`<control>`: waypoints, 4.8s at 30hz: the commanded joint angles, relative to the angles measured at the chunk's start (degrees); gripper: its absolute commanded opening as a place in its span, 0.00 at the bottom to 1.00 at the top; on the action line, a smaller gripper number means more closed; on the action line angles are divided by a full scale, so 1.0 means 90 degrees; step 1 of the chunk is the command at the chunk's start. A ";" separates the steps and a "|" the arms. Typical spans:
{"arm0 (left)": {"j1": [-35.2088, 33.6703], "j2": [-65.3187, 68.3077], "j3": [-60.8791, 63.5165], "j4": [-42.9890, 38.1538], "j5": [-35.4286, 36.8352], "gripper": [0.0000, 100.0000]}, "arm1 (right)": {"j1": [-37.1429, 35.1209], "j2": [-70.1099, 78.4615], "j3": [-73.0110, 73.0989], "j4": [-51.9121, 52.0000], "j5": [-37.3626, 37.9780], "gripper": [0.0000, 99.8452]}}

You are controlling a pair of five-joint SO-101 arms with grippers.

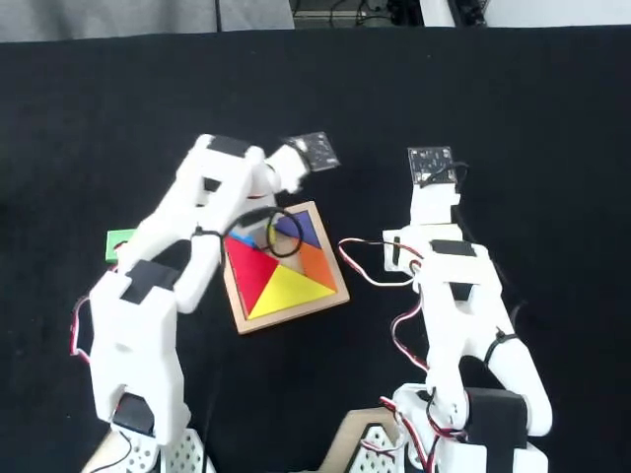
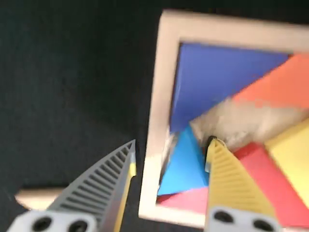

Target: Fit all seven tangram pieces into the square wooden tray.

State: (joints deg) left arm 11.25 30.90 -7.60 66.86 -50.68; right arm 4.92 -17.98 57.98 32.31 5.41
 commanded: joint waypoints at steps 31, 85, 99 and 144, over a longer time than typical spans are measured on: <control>-0.0523 -0.1211 -0.1958 0.1788 0.0527 0.23 | -0.0127 0.0024 -0.0308 -0.0098 0.0010 0.09; -0.4010 -0.0283 0.0786 0.0147 0.3477 0.20 | -0.0127 0.0024 -0.0249 -0.0098 0.0010 0.09; -0.1851 -0.1621 -0.1158 0.3409 0.3712 0.12 | -0.0088 -0.0015 -0.0259 -0.0098 0.0020 0.09; 0.0620 0.0225 -0.0923 0.1641 0.5890 0.26 | 0.0303 -0.0024 -0.0366 -0.0088 -0.0039 0.09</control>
State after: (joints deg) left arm 16.88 33.45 -15.25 82.15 3.03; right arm 7.30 -17.98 57.98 32.31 5.32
